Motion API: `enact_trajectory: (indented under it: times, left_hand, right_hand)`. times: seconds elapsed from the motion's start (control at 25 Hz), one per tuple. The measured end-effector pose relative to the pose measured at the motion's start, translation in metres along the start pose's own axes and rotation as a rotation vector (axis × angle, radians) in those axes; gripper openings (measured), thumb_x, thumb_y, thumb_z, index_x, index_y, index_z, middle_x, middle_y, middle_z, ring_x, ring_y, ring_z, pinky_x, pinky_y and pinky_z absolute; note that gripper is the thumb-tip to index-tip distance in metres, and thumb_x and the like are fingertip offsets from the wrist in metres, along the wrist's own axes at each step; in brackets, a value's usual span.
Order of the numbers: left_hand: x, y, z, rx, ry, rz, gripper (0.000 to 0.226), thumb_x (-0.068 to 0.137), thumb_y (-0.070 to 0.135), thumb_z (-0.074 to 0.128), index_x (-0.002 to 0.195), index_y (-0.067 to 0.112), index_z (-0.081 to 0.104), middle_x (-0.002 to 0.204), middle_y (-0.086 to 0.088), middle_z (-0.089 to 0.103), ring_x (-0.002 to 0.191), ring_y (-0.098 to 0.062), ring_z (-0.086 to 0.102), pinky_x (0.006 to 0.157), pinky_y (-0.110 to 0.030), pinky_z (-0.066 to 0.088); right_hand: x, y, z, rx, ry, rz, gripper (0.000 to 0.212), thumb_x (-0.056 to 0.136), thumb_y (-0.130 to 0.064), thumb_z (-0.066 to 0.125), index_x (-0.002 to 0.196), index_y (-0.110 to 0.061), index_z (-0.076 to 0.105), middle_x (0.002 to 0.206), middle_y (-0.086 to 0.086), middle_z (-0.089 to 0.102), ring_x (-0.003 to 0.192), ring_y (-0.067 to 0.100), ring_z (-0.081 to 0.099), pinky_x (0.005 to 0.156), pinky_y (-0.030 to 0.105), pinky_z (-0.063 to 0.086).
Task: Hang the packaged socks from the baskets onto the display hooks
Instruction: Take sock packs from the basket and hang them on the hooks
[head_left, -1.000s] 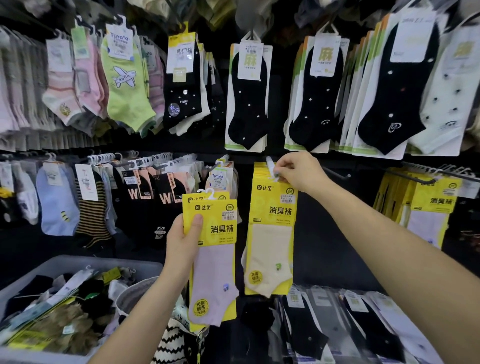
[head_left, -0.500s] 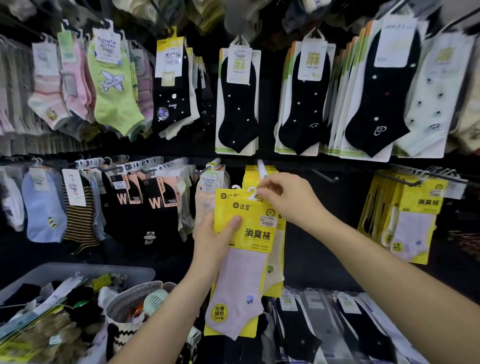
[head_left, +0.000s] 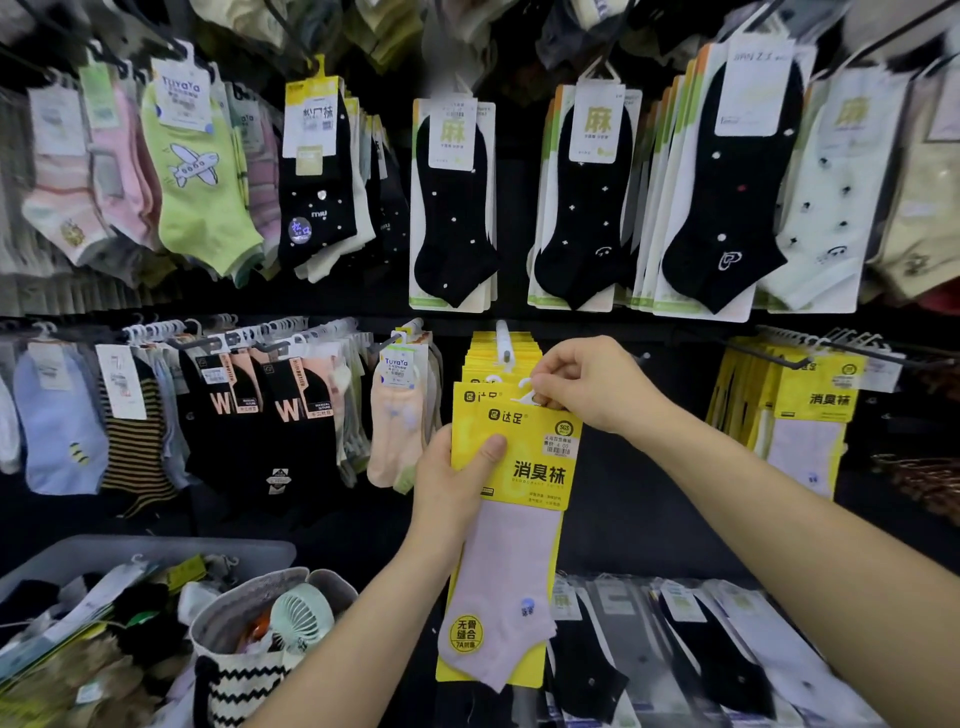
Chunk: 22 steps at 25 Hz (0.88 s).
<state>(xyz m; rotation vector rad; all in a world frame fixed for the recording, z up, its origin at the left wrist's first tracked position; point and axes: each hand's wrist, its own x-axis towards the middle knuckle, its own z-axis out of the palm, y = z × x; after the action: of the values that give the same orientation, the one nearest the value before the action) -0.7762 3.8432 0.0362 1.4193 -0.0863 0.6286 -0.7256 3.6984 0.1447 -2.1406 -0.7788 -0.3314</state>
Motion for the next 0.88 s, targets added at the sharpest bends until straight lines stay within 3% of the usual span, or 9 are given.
enact_trajectory:
  times: [0.2, 0.36, 0.52, 0.68, 0.88]
  left_hand:
    - [0.001, -0.004, -0.001, 0.009, 0.004, 0.016, 0.024, 0.08, 0.03, 0.065, 0.1, 0.018, 0.062, 0.099, -0.003, 0.073, 0.089, -0.023, 0.07, 0.077, -0.043, 0.057]
    - [0.003, -0.004, -0.012, 0.087, 0.075, 0.084, 0.015, 0.094, 0.03, 0.05, 0.093, 0.023, 0.063, 0.086, 0.009, 0.072, 0.08, -0.007, 0.068, 0.066, -0.02, 0.054]
    - [0.008, -0.003, -0.047, 0.1, 0.24, 0.079, 0.017, 0.097, 0.027, 0.047, 0.099, 0.02, 0.062, 0.103, -0.004, 0.069, 0.097, -0.021, 0.066, 0.083, -0.036, 0.054]
    - [0.006, -0.002, -0.084, 0.128, 0.309, 0.049, 0.018, 0.096, 0.032, 0.046, 0.095, 0.021, 0.061, 0.097, -0.004, 0.07, 0.094, -0.023, 0.067, 0.08, -0.038, 0.054]
    - [0.005, 0.006, -0.094, 0.126, 0.279, 0.027, 0.019, 0.096, 0.032, 0.047, 0.096, 0.02, 0.061, 0.099, -0.008, 0.071, 0.093, -0.025, 0.068, 0.083, -0.044, 0.054]
  right_hand:
    - [0.003, 0.001, -0.001, -0.215, -0.009, -0.011, 0.012, 0.088, -0.022, 0.062, 0.076, -0.025, 0.063, 0.076, -0.01, 0.063, 0.071, 0.005, 0.057, 0.064, 0.021, 0.049]
    - [0.012, -0.001, 0.0, -0.21, 0.034, -0.003, 0.012, 0.089, -0.019, 0.06, 0.079, -0.021, 0.066, 0.075, -0.013, 0.058, 0.068, 0.002, 0.053, 0.057, 0.016, 0.04]
    - [0.031, -0.004, 0.001, -0.114, 0.069, 0.058, 0.015, 0.09, -0.012, 0.054, 0.084, -0.011, 0.067, 0.076, -0.017, 0.056, 0.071, 0.0, 0.052, 0.058, 0.017, 0.041]
    - [0.051, -0.009, 0.012, -0.136, 0.072, 0.076, 0.019, 0.089, -0.011, 0.053, 0.088, -0.002, 0.069, 0.084, -0.001, 0.067, 0.076, 0.011, 0.059, 0.064, 0.023, 0.048]
    - [0.059, -0.003, 0.025, -0.149, 0.059, 0.128, 0.018, 0.089, -0.014, 0.057, 0.077, -0.012, 0.07, 0.074, -0.008, 0.065, 0.07, 0.006, 0.061, 0.065, 0.024, 0.051]
